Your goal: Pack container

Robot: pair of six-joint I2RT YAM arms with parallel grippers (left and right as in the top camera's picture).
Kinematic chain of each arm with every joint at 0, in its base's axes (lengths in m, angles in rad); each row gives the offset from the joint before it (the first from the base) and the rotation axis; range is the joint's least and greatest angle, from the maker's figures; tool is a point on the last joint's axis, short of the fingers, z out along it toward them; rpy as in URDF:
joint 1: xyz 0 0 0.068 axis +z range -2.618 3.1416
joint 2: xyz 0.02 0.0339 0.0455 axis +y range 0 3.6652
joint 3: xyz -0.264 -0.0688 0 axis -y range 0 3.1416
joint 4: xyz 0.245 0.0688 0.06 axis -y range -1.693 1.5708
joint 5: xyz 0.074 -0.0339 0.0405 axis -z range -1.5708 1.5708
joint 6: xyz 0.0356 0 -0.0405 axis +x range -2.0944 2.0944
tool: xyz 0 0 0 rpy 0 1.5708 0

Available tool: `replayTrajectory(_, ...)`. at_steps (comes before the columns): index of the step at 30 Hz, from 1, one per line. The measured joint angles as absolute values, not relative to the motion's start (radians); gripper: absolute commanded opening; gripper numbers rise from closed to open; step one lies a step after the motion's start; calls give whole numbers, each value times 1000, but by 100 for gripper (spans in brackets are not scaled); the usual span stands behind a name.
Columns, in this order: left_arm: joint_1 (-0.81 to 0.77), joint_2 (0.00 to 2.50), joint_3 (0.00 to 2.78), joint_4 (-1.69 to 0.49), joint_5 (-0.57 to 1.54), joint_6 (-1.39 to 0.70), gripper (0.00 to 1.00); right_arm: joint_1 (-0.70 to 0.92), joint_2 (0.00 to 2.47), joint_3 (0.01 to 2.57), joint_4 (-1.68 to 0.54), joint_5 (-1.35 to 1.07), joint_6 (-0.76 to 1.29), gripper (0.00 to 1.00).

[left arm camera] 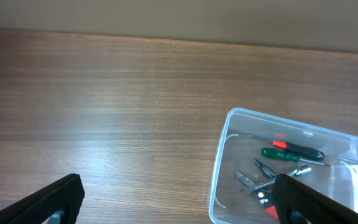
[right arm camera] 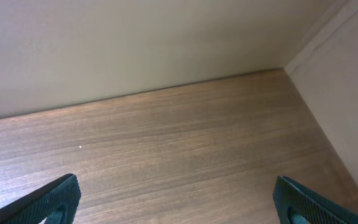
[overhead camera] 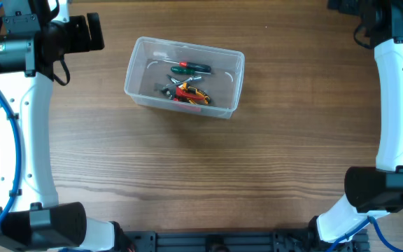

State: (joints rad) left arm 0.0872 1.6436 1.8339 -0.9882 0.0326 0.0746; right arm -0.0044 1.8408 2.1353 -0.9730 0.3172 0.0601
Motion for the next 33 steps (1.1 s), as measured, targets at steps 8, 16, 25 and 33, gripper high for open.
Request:
replayTrajectory(8, 90, 1640, 1834, -926, 33, 69, 100, -4, 1841, 2135, -973, 318, 60, 100)
replayTrajectory(16, 94, 1442, 1834, -813, 37, 58, 100, -4, 1841, 2135, -973, 317, 60, 100)
replayTrajectory(25, 94, 950, 1606, -658, 36, 25, 100, -4, 1841, 2135, -975, 318, 60, 100)
replayTrajectory(33, 94, 550, 1002, -281, 36, -25, 100, -4, 1841, 2135, -976, 317, 60, 100)
